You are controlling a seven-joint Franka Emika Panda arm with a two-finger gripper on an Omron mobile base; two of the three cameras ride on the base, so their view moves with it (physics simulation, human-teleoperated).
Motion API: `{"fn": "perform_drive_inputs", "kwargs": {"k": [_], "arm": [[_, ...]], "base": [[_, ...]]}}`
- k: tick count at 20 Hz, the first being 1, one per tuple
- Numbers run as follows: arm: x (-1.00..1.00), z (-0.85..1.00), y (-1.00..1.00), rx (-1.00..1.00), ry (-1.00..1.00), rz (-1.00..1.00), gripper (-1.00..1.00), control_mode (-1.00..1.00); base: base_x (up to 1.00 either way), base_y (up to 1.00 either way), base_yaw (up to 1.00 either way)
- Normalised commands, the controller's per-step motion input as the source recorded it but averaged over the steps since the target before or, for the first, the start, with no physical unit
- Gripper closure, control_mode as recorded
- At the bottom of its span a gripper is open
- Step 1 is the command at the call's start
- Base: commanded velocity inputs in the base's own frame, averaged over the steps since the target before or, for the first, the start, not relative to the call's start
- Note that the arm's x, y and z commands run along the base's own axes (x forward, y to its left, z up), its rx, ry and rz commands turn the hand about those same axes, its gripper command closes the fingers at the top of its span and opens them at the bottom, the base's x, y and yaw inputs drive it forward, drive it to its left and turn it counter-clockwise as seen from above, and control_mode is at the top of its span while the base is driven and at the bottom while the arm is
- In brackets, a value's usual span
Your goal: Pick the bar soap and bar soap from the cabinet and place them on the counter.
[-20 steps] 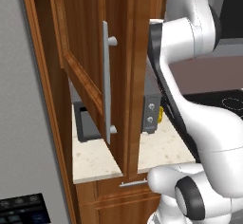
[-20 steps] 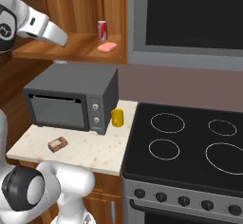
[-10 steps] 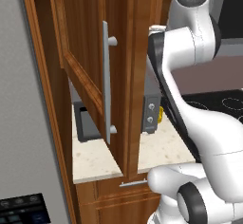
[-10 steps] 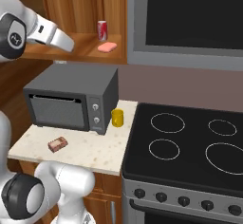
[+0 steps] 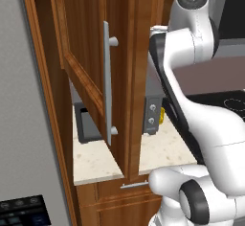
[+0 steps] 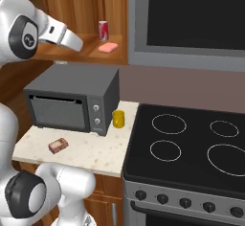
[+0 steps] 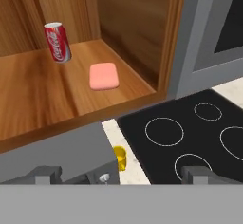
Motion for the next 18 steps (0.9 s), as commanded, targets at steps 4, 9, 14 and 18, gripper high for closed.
{"fn": "perform_drive_inputs", "kwargs": {"k": [4, 9, 14, 18], "arm": [[0.35, -0.17, -0.11, 0.00, 0.00, 0.00, -1.00, -1.00], [0.37, -0.11, -0.07, 0.00, 0.00, 0.00, -1.00, -1.00], [0.28, 0.00, -0.07, 0.00, 0.03, 0.00, -1.00, -1.00], [0.33, -0.03, -0.02, 0.00, 0.00, 0.00, -1.00, -1.00]], "base": [[0.00, 0.00, 0.00], [0.00, 0.00, 0.00], [0.00, 0.00, 0.00], [0.00, 0.00, 0.00]]}}
